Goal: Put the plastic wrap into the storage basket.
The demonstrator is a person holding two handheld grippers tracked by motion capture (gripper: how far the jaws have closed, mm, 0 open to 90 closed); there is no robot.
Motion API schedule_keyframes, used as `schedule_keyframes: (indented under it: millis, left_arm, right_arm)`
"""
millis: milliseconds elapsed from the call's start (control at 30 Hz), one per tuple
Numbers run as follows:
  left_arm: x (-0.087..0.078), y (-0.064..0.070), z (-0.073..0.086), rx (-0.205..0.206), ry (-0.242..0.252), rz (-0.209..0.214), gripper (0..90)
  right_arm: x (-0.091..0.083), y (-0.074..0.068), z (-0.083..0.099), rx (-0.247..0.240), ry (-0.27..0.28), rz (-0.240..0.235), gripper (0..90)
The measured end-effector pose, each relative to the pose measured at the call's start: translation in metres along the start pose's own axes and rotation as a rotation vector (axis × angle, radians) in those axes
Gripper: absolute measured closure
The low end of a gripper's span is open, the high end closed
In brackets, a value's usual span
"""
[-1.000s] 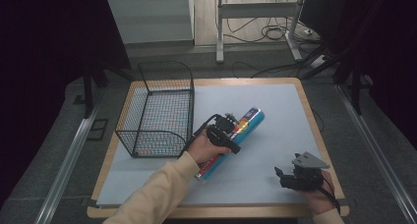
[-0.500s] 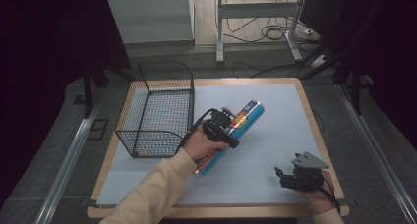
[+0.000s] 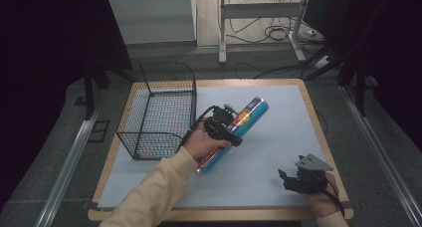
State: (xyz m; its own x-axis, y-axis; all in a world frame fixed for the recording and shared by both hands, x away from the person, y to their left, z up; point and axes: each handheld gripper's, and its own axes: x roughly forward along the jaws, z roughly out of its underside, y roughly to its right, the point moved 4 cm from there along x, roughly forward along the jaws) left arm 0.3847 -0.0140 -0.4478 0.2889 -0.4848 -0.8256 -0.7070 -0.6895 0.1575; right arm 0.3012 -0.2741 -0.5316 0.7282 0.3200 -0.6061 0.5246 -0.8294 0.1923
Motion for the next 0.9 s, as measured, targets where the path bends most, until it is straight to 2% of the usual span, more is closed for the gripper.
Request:
schedule_keyframes:
  millis: [400,700,900]
  left_arm:
    - [-0.016,-0.005,-0.012,0.002,0.039,-0.016,31.5]
    - [-0.024,-0.013,-0.019,0.006,0.040,-0.023,31.5]
    - [-0.036,-0.019,-0.027,-0.009,0.065,-0.035,31.6]
  right_arm:
    - [0.000,0.001,0.000,0.001,-0.001,0.003,14.6]
    - [0.001,0.001,0.001,0.000,-0.002,0.003,14.6]
    - [0.001,0.002,0.001,0.005,-0.006,0.002,14.6]
